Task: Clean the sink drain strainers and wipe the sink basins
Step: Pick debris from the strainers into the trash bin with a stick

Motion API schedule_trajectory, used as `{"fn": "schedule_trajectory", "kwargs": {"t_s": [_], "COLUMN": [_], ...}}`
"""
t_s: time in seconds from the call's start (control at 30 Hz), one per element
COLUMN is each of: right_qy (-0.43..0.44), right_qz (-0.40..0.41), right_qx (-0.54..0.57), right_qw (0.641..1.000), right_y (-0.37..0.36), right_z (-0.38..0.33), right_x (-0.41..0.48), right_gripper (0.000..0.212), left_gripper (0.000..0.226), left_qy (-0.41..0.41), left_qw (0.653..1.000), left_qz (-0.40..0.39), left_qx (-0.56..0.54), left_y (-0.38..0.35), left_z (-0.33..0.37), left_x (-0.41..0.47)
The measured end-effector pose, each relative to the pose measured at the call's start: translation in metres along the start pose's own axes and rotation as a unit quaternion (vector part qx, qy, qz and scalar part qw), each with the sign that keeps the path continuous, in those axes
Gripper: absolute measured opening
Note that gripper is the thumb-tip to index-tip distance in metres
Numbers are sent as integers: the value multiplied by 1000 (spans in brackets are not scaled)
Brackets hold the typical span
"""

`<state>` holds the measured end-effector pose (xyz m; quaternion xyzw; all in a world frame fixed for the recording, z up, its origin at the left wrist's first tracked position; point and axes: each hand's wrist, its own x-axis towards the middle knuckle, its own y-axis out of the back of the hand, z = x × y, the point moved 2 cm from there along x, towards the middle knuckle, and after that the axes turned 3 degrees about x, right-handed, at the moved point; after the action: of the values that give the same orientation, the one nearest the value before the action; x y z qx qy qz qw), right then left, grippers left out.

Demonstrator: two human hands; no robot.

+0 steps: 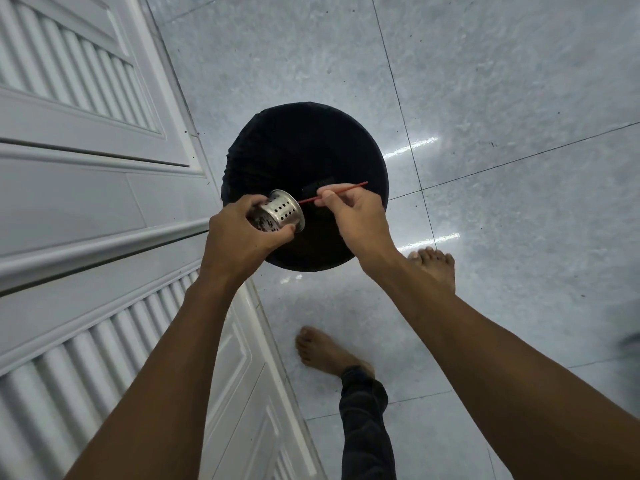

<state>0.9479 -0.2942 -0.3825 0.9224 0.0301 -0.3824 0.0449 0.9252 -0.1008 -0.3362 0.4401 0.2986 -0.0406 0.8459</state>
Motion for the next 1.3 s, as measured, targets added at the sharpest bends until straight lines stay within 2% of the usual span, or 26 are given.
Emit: {"fn": "schedule_trajectory", "kwargs": {"t_s": [0.07, 0.1, 0.2, 0.23, 0.3, 0.37, 0.47, 0.53, 0.67, 0.83, 0.97, 1.07, 1.13, 1.23, 1.3], "right_qy": [-8, -4, 14, 16, 19, 15, 15, 18, 59, 102, 109, 126, 143, 160, 169], "right_qz": [-57, -57, 43, 53, 8, -29, 57, 99, 87, 106, 116, 95, 51, -32, -60], "right_qx": [-18, -41, -62, -52, -34, -60, -140, -150, -125, -104, -90, -93, -113, -200, -247], "right_qw": [998, 998, 997, 997, 999, 998, 988, 984, 987, 984, 983, 983, 982, 966, 952], "right_y": [-4, -5, 2, 4, 3, -3, 3, 11, 17, 39, 53, 53, 46, 26, 15], "right_z": [0, 1, 3, 4, 5, 8, 12, 11, -2, -17, -26, -29, -26, -13, -5], "right_x": [-2, -2, -1, 0, -2, -3, 0, 2, -5, -20, -33, -42, -47, -46, -39], "right_gripper": [14, 16, 19, 18, 15, 16, 19, 20, 18, 16, 15, 16, 17, 20, 22], "left_gripper": [73, 73, 73, 74, 74, 73, 72, 72, 81, 76, 76, 77, 77, 78, 78], "left_qy": [-3, -4, 13, 23, 35, 36, 32, 37, 35, -1, 8, 13, 9, 7, 21], "left_qw": [1000, 1000, 1000, 1000, 999, 999, 999, 999, 996, 990, 988, 991, 992, 994, 996], "left_qz": [-5, -7, -7, -9, -21, -31, -34, -15, 36, 108, 122, 116, 110, 97, 84], "left_qx": [-2, -2, -4, -2, 4, 4, -12, -30, -67, -87, -90, -72, -60, -42, -37], "left_y": [-2, -4, -7, -8, -10, -12, -16, -18, -23, -32, -41, -44, -45, -49, -50], "left_z": [3, 4, 6, 6, 5, 5, 4, 3, 0, 1, 4, 7, 11, 16, 14], "left_x": [0, 0, 1, 2, 3, 3, -1, -4, -10, -25, -32, -34, -35, -33, -32]}}
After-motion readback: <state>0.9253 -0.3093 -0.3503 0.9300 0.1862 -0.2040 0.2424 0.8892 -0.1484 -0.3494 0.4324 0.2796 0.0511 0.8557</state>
